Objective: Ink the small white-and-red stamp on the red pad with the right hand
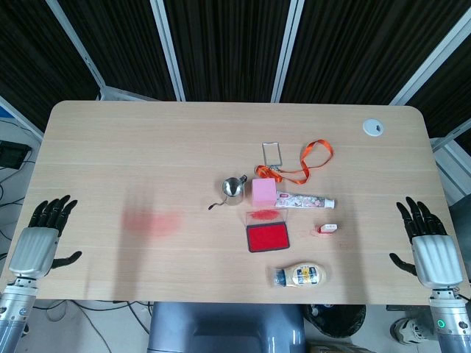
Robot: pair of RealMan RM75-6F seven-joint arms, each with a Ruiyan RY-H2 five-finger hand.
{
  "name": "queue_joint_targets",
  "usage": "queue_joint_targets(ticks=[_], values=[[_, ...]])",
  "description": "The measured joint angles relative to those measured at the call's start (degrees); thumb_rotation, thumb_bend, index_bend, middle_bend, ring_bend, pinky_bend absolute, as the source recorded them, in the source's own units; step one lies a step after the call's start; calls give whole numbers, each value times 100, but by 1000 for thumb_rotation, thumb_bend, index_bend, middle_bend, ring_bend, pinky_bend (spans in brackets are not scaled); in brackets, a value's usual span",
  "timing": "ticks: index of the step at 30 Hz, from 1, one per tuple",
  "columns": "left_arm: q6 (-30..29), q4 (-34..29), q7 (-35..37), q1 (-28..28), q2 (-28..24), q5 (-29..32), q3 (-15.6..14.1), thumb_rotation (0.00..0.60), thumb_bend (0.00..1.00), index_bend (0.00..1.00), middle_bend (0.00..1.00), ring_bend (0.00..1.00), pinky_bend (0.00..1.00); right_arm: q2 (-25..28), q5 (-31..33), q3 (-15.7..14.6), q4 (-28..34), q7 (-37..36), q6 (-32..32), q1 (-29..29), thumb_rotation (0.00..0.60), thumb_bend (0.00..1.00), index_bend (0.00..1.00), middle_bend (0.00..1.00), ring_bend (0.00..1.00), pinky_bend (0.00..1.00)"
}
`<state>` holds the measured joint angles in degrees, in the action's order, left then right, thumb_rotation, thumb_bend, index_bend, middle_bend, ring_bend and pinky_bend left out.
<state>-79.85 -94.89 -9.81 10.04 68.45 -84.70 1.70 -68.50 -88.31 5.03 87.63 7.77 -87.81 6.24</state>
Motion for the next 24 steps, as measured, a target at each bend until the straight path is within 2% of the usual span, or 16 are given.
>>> queue_joint_targets(ticks=[11, 19, 24], values=[[-76, -13, 36, -34, -34, -24, 0, 600, 1, 0, 0, 0, 0, -1, -66, -55, 38, 13, 58, 19, 600, 94, 0, 0, 0, 205], [-10, 0, 58, -5, -27, 52, 34, 600, 1, 0, 0, 0, 0, 20, -45, -34, 405, 109, 197, 105, 600, 107, 4, 21, 5, 206], [-1, -6, 66, -2, -58, 9, 8, 600, 1, 0, 0, 0, 0, 21, 161, 75, 666, 353, 489, 272, 600, 157, 144, 150, 82, 219]])
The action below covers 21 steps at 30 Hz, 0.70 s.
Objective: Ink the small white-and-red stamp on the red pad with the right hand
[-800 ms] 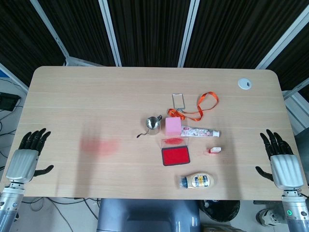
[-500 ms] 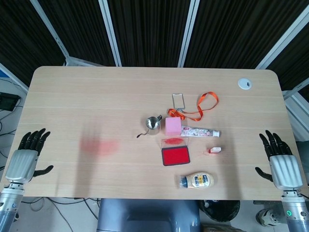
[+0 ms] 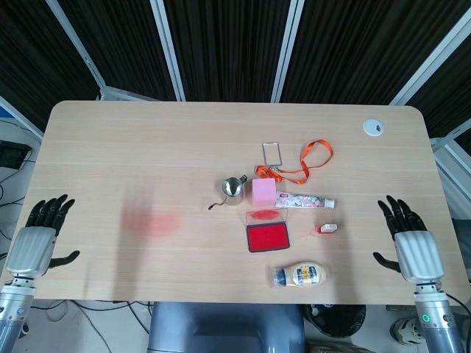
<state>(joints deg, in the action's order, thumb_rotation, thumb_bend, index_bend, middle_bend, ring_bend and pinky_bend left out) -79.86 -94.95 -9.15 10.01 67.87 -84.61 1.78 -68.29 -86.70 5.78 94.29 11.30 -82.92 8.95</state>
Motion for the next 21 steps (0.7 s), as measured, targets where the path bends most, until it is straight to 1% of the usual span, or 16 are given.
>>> queue_joint_targets(ticks=[4, 9, 13, 21], values=[[23, -1, 13, 11, -8, 14, 4, 600, 1, 0, 0, 0, 0, -78, 210, 70, 125, 335, 350, 186, 600, 172, 219, 215, 127, 222], [97, -34, 72, 32, -43, 77, 18, 600, 1, 0, 0, 0, 0, -331, 755, 198, 238, 887, 875, 486, 600, 197, 328, 306, 193, 243], [154, -68, 128, 50, -99, 65, -3, 600, 1, 0, 0, 0, 0, -681, 1086, 282, 142, 1216, 1126, 707, 600, 218, 358, 353, 218, 243], [264, -138, 208, 77, -159, 146, -10, 600, 1, 0, 0, 0, 0, -1345, 1596, 371, -360, 1586, 1441, 1036, 600, 261, 388, 361, 221, 243]])
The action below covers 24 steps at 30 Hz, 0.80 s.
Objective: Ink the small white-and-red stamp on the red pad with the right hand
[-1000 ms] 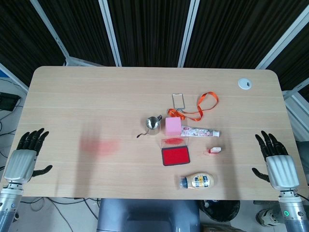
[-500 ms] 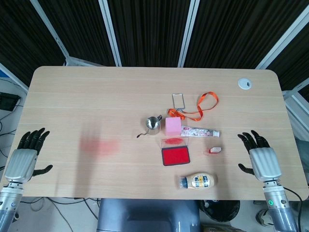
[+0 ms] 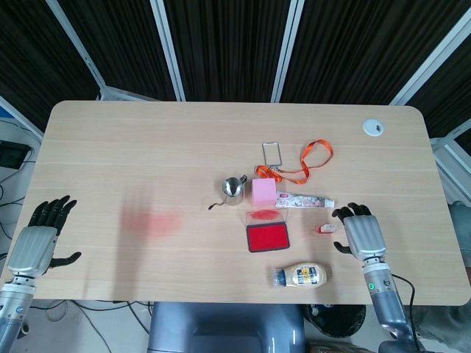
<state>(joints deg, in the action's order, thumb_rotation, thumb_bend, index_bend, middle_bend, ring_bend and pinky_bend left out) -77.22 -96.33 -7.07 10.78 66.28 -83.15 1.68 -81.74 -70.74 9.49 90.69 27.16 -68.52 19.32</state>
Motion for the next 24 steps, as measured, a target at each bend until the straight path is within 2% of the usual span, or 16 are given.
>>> queue_joint_targets(ticks=[9, 24], values=[[58, -52, 56, 17, -51, 34, -11, 600, 1, 0, 0, 0, 0, -400, 426, 50, -439, 165, 193, 211, 600, 298, 408, 375, 220, 243], [112, -87, 94, 33, -81, 103, -7, 600, 1, 0, 0, 0, 0, -742, 956, 88, -889, 208, 434, 435, 600, 344, 456, 389, 221, 243]])
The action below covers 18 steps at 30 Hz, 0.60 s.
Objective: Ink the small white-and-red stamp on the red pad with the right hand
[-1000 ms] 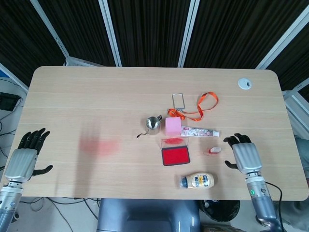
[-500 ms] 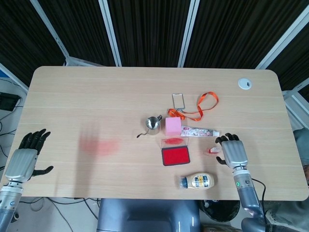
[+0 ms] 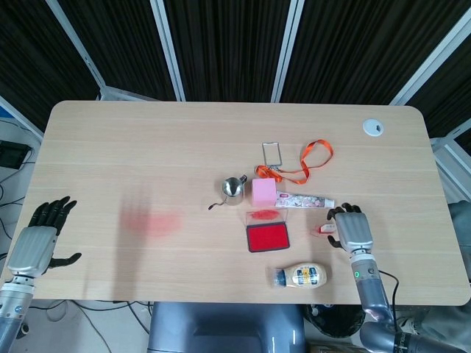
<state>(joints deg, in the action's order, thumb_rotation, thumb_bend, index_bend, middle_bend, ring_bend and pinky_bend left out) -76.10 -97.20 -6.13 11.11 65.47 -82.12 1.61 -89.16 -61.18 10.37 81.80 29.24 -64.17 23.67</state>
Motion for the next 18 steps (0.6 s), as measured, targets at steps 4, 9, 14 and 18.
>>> queue_joint_targets(ticks=[4, 9, 14, 18], values=[[15, -7, 2, 7, -5, 12, 1, 600, 1, 0, 0, 0, 0, -75, 90, -9, -101, 2, 48, 42, 600, 350, 461, 394, 221, 243], [30, -13, 3, 11, -10, 24, -1, 600, 1, 0, 0, 0, 0, -141, 165, -11, -197, 18, 93, 81, 600, 351, 461, 394, 222, 243], [48, -28, 13, 15, -18, 54, 3, 600, 1, 0, 0, 0, 0, -217, 263, 18, -296, 30, 149, 139, 600, 373, 473, 400, 222, 243], [61, -41, 17, 18, -26, 70, 4, 600, 1, 0, 0, 0, 0, -264, 322, 10, -347, 56, 179, 176, 600, 394, 479, 403, 222, 243]])
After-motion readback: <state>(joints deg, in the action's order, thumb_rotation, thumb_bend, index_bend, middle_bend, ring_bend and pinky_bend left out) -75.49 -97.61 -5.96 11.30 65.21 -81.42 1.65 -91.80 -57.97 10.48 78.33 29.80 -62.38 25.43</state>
